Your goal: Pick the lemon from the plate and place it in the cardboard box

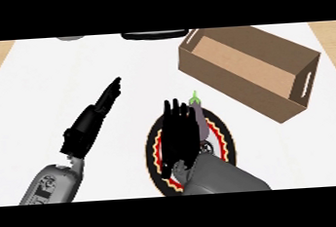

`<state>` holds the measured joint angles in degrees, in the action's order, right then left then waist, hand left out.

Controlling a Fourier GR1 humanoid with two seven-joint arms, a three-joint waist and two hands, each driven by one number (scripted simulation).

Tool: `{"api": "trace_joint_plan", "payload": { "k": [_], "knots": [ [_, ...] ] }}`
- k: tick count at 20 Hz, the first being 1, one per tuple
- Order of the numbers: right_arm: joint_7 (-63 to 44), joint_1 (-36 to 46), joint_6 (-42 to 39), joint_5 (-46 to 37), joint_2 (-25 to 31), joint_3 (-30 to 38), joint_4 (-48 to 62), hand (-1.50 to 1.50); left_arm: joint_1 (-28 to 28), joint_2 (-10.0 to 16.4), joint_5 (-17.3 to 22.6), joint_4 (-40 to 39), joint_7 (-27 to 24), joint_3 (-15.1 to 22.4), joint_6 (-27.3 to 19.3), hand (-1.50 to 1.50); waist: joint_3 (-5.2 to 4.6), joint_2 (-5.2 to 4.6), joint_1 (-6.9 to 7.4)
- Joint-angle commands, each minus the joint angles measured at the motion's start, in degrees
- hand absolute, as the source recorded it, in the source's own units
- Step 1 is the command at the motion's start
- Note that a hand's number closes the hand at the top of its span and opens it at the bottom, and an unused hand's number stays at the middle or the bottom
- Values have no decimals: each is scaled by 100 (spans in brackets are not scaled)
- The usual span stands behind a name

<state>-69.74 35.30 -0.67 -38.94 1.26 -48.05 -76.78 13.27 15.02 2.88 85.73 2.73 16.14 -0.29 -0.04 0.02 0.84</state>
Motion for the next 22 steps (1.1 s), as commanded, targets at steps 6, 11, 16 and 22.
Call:
{"api": "trace_joint_plan", "payload": {
  "k": [6, 11, 16, 22],
  "knots": [
    [-851, 280, 585, -6, -121, -225, 589, -150, -347, -245, -219, -16, -229, 131, -45, 0, 1, -6, 49],
    [-717, 514, 173, 287, -121, 124, 778, -150, -160, -85, -145, -101, -201, -143, 163, 0, 1, -7, 8],
    [-744, 188, 705, 479, -121, -490, 1064, -150, 93, -212, -219, 47, 207, -119, 94, 0, 4, -9, 34],
    [-720, 465, 482, 811, -121, -262, 1235, -150, 175, -379, -349, -64, 246, -128, 13, 0, 4, -7, -1]
  ]
}}
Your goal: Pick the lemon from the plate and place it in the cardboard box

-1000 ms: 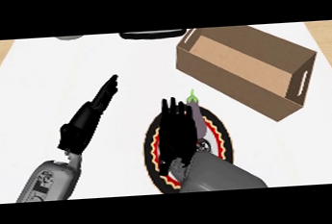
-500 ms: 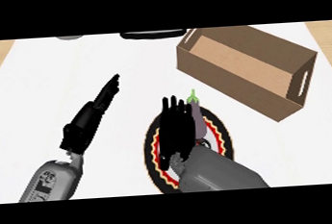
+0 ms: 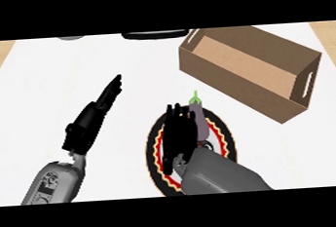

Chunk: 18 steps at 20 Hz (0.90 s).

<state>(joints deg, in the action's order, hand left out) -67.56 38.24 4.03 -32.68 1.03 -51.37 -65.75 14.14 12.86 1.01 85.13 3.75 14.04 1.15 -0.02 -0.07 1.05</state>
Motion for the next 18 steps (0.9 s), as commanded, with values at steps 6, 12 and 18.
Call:
{"api": "trace_joint_plan", "payload": {
  "k": [6, 12, 18],
  "knots": [
    [-695, -92, 450, 135, -99, -158, 435, -150, -319, 50, -182, 38, -316, -61, 103, 0, 0, -1, -14],
    [-641, 277, 320, 254, -99, -135, 1085, -150, -122, 109, 5, 59, -150, -242, 357, 0, 0, -18, 52],
    [-655, -37, 423, 303, -99, -483, 863, 150, -110, -338, -413, -4, -77, 37, -10, 0, 1, -6, 3]
  ]
}}
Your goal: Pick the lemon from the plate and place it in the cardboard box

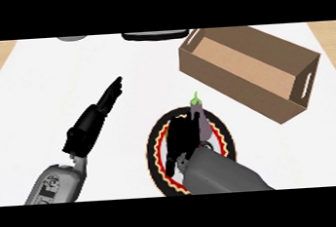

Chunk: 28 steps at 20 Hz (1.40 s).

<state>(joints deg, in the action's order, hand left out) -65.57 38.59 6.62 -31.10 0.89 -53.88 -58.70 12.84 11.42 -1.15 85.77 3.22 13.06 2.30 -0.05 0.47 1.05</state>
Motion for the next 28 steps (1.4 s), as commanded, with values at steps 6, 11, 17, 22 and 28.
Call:
{"api": "trace_joint_plan", "payload": {
  "k": [6, 11, 17, 22, 28],
  "knots": [
    [-520, 414, -172, 20, -85, -74, 452, 150, 16, -50, 33, 185, 288, -137, 132, 0, 5, -55, -6],
    [-389, 392, 423, -688, -86, -179, 754, 150, 95, -99, -5, 59, 149, -148, 209, 0, 5, -63, -37],
    [-18, 1074, 1021, -1173, -86, 708, 1276, 150, 19, -5, 32, 107, 176, -324, 237, 0, 5, -72, -34],
    [-425, 1372, 1033, -1996, -34, 815, 1272, 150, -115, 98, 41, 330, 293, -342, 342, 0, 4, -33, -65],
    [-1122, 1780, -51, -2393, -83, 1065, -391, 150, -10, -16, -35, 209, 277, -386, 255, 0, 2, 17, -210]
  ]
}}
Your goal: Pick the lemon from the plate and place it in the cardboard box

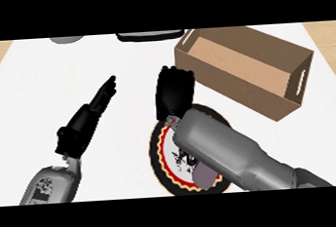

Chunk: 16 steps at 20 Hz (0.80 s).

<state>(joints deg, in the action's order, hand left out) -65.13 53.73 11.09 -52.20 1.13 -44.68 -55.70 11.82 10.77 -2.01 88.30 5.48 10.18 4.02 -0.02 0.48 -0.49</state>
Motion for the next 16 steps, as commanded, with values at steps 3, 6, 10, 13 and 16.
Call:
{"api": "trace_joint_plan", "payload": {
  "k": [3, 6, 10, 13, 16],
  "knots": [
    [-1388, 524, -722, -295, -108, 98, -1374, 150, 218, 42, 51, -161, 2, -147, 128, 0, -1, 2, 0],
    [-1615, 580, -650, -762, -107, 260, -1802, 150, -83, 101, 11, -82, -142, -152, 125, 0, -1, 13, 3],
    [-1663, 642, -985, -1154, -42, 914, -2195, 150, -511, 59, -38, -43, -436, -73, 101, 0, -1, 27, -32],
    [-1999, 502, -1072, -1407, -106, 817, -2500, 150, -127, -105, 1, 48, 60, 22, 93, 0, 2, 27, -33],
    [-1669, 566, -1356, -1673, -86, 1421, -2314, 150, -175, -109, -131, -42, -180, -11, -6, 0, -1, -2, -34]
  ]
}}
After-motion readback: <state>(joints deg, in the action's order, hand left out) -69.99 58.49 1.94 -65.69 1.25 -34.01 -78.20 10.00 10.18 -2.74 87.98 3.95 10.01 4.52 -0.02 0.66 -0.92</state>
